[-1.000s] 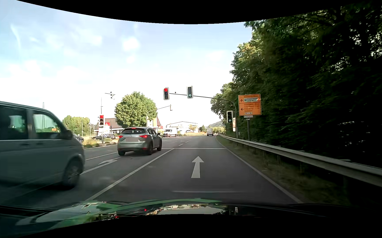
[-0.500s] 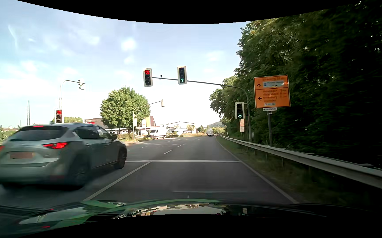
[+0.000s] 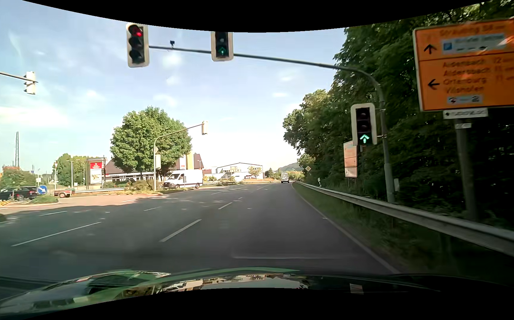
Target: Follow the waypoints while adhering to traffic rules and regulations
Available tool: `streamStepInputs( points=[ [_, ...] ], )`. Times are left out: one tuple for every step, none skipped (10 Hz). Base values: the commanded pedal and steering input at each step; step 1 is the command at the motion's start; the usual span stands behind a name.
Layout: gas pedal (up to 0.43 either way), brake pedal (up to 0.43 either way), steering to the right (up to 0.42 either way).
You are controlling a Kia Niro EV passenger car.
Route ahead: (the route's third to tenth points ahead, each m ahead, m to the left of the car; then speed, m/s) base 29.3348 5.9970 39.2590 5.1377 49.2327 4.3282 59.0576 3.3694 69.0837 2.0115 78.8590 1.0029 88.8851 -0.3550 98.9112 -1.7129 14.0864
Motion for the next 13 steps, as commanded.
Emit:
streamStepInputs(
  points=[
    [0.268, 0.000, 0.000],
    [0.268, 0.000, -0.001],
    [0.268, 0.000, 0.000],
    [0.268, 0.000, 0.000],
    [0.268, 0.000, 0.001],
    [0.280, 0.000, 0.001],
    [0.287, 0.000, 0.001],
    [0.311, 0.000, 0.002],
    [0.331, 0.000, 0.002],
    [0.331, 0.000, 0.002],
    [0.350, 0.000, 0.002],
    [0.358, 0.000, 0.002],
    [0.358, 0.000, 0.002]
  ],
)
